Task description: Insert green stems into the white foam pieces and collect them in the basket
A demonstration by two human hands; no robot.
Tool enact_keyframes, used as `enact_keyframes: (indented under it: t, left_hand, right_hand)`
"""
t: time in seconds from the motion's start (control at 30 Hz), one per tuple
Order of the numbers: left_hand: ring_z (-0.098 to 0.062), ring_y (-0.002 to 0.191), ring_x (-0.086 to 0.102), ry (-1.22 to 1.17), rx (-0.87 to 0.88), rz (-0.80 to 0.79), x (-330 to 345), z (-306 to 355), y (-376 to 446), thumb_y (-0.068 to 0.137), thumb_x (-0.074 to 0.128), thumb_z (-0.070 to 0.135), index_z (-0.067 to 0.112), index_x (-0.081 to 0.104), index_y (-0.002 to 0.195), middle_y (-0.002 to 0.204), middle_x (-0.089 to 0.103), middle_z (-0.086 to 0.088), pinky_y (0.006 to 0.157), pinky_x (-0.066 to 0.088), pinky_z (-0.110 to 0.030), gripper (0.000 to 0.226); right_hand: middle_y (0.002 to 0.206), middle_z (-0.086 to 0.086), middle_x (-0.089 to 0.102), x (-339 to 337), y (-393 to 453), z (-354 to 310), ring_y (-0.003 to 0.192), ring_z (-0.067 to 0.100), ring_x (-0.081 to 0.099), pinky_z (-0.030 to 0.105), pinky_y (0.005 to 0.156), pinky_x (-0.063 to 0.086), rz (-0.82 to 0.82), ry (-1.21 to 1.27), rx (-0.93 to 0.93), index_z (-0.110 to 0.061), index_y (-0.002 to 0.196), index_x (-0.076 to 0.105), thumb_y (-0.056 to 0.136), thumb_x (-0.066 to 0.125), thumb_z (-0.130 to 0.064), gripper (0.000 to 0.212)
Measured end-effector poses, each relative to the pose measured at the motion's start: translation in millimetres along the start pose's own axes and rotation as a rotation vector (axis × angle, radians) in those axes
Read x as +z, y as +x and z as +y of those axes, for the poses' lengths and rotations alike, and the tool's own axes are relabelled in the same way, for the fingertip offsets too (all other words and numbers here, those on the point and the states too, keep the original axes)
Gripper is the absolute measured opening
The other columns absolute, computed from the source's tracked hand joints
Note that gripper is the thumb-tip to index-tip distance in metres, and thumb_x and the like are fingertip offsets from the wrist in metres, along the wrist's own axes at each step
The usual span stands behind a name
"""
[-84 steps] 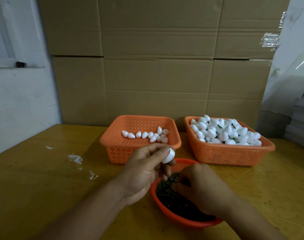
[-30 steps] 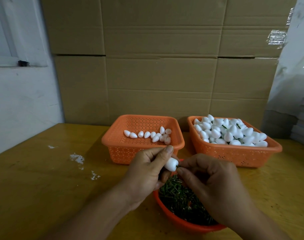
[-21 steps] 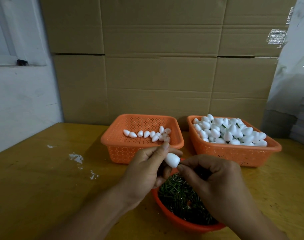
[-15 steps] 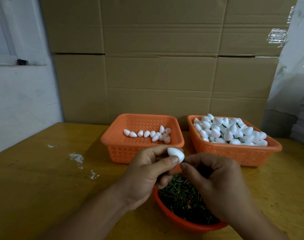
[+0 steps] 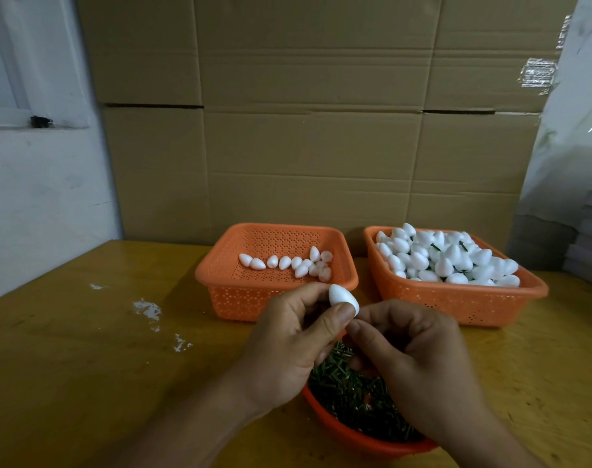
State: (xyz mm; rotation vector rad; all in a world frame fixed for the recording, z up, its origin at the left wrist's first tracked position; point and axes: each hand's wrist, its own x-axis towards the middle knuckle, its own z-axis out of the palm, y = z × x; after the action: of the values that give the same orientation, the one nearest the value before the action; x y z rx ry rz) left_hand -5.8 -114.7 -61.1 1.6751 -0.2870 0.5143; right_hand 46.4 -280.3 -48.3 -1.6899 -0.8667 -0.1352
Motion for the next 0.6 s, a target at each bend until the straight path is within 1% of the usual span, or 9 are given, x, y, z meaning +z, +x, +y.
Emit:
enact_keyframes:
  t: [0.13,0.23,0.3,0.37,0.43,0.5,0.6]
  left_hand:
    - [-0.005,0.053,0.046,0.077,0.035,0.009,1.6,0.8,-2.1,0.093,0.059,0.046,0.018,0.067,0.099,0.059,0.052,0.012,0.054,0.04,-0.02,0.029]
    - [-0.002,0.056,0.05,0.182,0.092,0.019,2.8,2.4,-3.2,0.097,0.055,0.043,0.019,0.064,0.097,0.062,0.056,0.015,0.057,0.041,-0.018,0.026]
    - [-0.002,0.057,0.05,0.222,0.094,0.015,3.4,3.8,-3.6,0.098,0.053,0.043,0.021,0.063,0.097,0.063,0.056,0.014,0.057,0.041,-0.02,0.024]
    - [-0.003,0.057,0.049,0.212,0.077,0.008,3.3,4.0,-3.6,0.098,0.053,0.045,0.022,0.062,0.096,0.062,0.055,0.011,0.056,0.041,-0.024,0.025]
    - [-0.009,0.055,0.049,0.17,0.046,0.015,3.2,3.4,-3.3,0.097,0.054,0.047,0.019,0.063,0.096,0.06,0.053,0.008,0.054,0.042,-0.029,0.029]
    - [-0.01,0.054,0.049,0.115,0.017,0.028,3.2,2.5,-2.3,0.096,0.056,0.047,0.015,0.064,0.096,0.058,0.052,0.006,0.054,0.042,-0.025,0.033]
    - [-0.01,0.052,0.049,0.028,-0.012,0.043,3.5,1.2,-1.2,0.093,0.061,0.044,0.012,0.066,0.093,0.057,0.052,0.002,0.053,0.042,-0.018,0.032]
  right_hand:
    - [0.062,0.003,0.073,2.0,-0.3,-0.9,0.054,0.019,0.069,0.046,0.055,0.059,-0.003,0.035,0.017,-0.032,0.081,0.075,0.087,0.072,-0.023,0.011]
    - [0.062,0.005,0.072,3.5,-0.6,-0.7,0.054,0.019,0.07,0.045,0.054,0.059,-0.001,0.06,0.027,-0.031,0.081,0.075,0.087,0.072,-0.023,0.01]
    - [0.063,0.006,0.073,3.8,-0.7,0.4,0.055,0.02,0.07,0.044,0.054,0.059,-0.006,0.075,0.035,-0.03,0.082,0.075,0.086,0.072,-0.023,0.008]
    - [0.063,0.005,0.073,4.1,-0.5,0.8,0.054,0.019,0.07,0.038,0.052,0.059,-0.018,0.092,0.036,-0.028,0.082,0.075,0.087,0.072,-0.022,0.009]
    - [0.064,0.004,0.073,5.3,-0.3,0.9,0.054,0.018,0.07,0.028,0.05,0.056,-0.031,0.124,0.035,-0.027,0.081,0.075,0.089,0.071,-0.018,0.013]
    - [0.066,0.005,0.074,6.6,0.6,1.4,0.054,0.019,0.069,0.025,0.05,0.053,-0.046,0.178,0.049,-0.025,0.079,0.075,0.091,0.069,-0.016,0.016]
    - [0.066,0.007,0.074,7.3,2.3,1.4,0.053,0.019,0.068,0.024,0.05,0.053,-0.066,0.214,0.057,-0.023,0.078,0.074,0.091,0.068,-0.018,0.015]
